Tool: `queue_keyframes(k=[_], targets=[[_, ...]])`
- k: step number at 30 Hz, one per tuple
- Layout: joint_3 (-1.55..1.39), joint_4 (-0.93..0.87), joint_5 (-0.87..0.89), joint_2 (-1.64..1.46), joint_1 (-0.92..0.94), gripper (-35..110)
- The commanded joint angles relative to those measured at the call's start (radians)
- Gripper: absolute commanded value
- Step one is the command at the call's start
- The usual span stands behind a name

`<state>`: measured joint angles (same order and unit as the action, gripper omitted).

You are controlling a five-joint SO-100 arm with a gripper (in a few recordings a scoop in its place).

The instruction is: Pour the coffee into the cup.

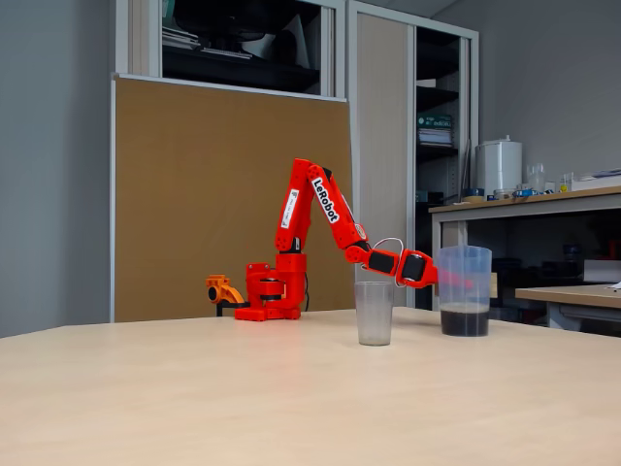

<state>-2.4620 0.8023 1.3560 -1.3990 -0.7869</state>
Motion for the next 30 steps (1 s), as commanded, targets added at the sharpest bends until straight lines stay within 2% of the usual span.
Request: queue_keyframes(k=[1,5,16,30], targets=[[0.043,-0.075,0.021,-0.106,0.023,0],[0.091,-0.218,0.035,-0.167,0.049,0],[0.109,-0.457,0.103,-0.275,0.055,0],[-0.095,-0.736,0.132,-0.681,0.060,0]])
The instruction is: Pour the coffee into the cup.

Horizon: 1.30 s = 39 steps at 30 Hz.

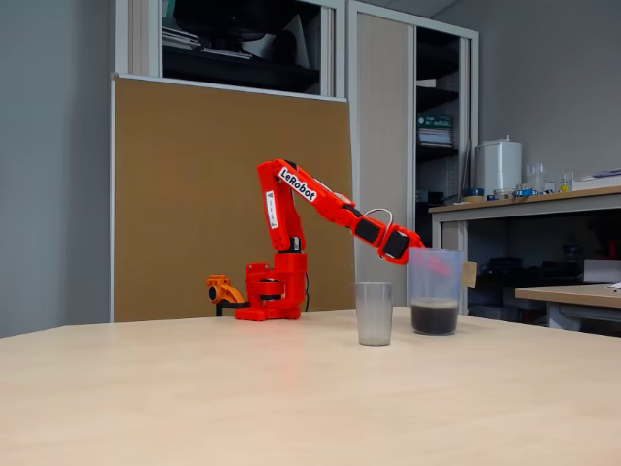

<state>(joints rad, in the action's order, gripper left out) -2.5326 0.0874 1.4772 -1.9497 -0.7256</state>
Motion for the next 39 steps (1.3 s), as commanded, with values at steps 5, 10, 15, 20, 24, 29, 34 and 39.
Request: queue_keyframes(k=[5,10,15,20,24,29,34,39], targets=[[-0.014,-0.130,0.014,-0.232,0.032,0],[0.052,-0.204,0.037,-0.258,0.078,0],[0.097,-0.201,0.138,-0.233,0.106,0],[0.123,-0.178,0.247,-0.209,0.114,0],[0.140,-0.169,0.331,-0.206,0.109,0],[0.120,-0.155,0.449,-0.238,0.106,0],[0.092,-0.146,0.551,-0.276,0.112,0],[0.091,-0.138,0.620,-0.293,0.124,0]])
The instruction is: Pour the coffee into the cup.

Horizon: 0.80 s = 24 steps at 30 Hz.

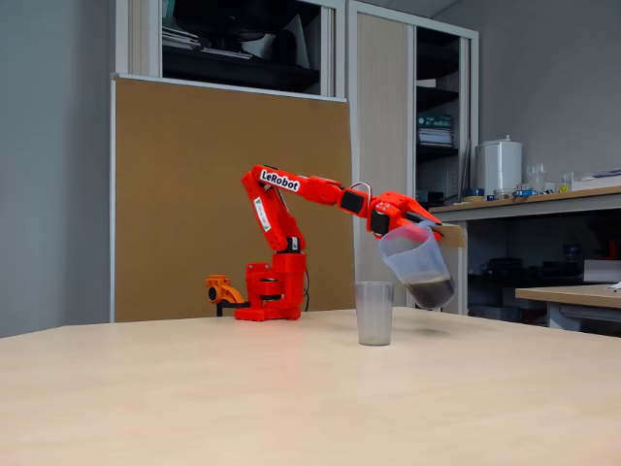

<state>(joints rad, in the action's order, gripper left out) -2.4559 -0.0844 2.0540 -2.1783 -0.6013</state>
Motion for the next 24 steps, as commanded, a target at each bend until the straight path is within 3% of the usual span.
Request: queue_keyframes(k=[1,24], targets=[[0.014,0.037,0.049,-0.066,0.003,0],[0.150,0.167,0.147,0.118,0.072,0]])
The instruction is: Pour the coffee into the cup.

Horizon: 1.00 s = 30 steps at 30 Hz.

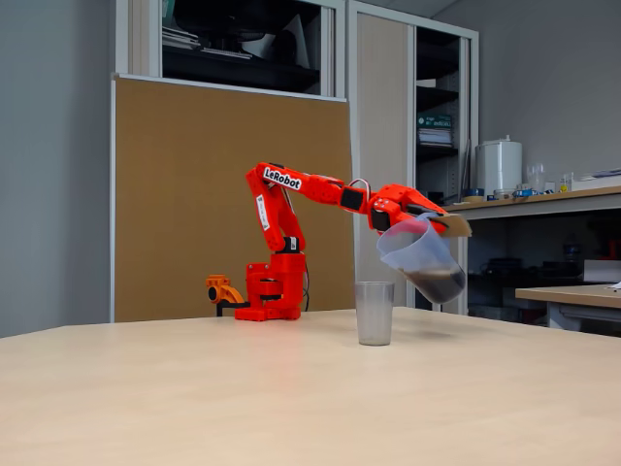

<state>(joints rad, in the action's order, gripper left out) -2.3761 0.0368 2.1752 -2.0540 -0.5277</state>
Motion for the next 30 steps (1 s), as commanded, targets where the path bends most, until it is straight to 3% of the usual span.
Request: queue_keyframes(k=[1,14,30], targets=[[0.075,0.051,0.034,0.000,-0.002,0],[0.063,0.100,0.166,0.000,0.000,0],[-0.012,0.138,0.204,-0.066,0.025,0]])
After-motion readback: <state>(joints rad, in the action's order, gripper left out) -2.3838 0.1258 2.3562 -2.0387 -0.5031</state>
